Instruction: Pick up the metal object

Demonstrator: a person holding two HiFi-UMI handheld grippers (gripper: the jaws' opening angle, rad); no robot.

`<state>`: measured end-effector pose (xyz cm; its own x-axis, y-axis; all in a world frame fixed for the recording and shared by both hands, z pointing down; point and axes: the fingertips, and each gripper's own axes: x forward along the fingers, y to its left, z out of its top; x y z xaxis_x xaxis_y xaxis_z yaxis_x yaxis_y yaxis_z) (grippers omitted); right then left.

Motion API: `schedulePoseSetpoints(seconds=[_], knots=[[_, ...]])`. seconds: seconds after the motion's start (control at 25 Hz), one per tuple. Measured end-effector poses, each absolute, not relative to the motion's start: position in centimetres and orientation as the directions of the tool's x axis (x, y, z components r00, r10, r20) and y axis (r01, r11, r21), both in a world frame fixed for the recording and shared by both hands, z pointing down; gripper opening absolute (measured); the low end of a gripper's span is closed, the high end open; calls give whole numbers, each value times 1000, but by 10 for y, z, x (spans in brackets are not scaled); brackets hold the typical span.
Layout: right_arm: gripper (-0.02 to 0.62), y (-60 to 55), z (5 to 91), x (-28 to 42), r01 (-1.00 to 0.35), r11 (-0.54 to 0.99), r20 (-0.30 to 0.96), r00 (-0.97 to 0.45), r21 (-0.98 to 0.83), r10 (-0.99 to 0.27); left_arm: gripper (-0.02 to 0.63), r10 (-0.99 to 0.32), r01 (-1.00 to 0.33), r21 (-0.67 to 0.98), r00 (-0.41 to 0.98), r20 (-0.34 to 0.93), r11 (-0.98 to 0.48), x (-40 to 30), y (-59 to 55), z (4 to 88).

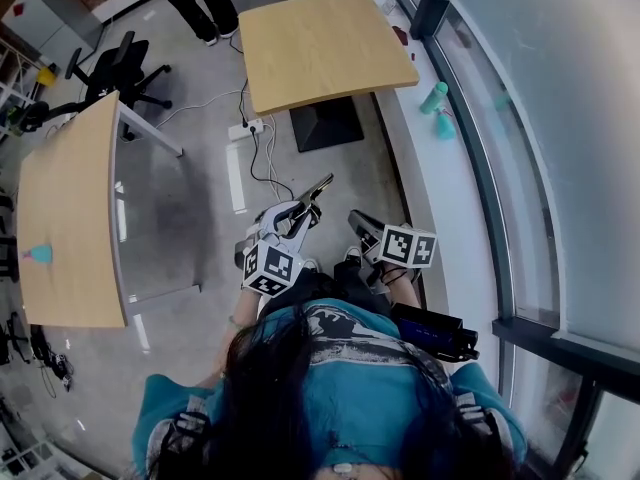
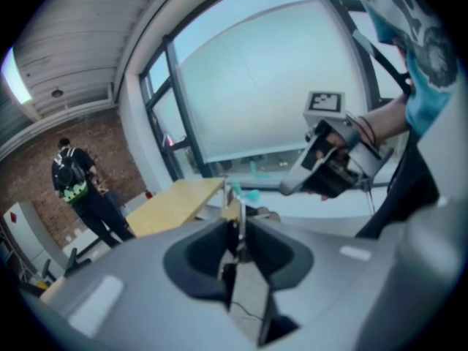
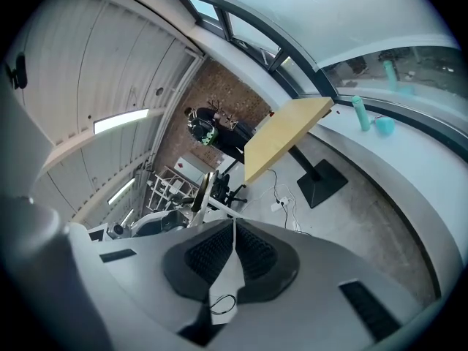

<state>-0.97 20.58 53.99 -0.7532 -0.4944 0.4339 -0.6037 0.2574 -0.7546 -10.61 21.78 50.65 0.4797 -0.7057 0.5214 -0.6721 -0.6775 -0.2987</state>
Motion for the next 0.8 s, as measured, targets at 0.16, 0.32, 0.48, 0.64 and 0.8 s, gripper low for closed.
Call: schedulePoseSetpoints(seconds=[0.16,0.32,0.48,0.64,0.8], knots=[[20,211,541,-16,-609,247,438,-746,-754,-501,86,-699,-666,-294,490,520,-686,-112,221,508],[20,213,540,-15,-613,239,439,-738,-753,-512,86,-697,-662,-292,499,515,-690,-113,221,507],[20,213,540,-16,-615,241,437,-735,-751,-518,86,-697,-658,-296,504,510,-692,-113,221,508],[20,212,538,-17,-616,244,434,-734,-749,-521,86,-697,-657,-296,505,509,-693,-115,221,507],[20,211,537,-16,-616,245,432,-733,-748,-525,85,-698,-655,-301,507,505,-693,-114,220,506]])
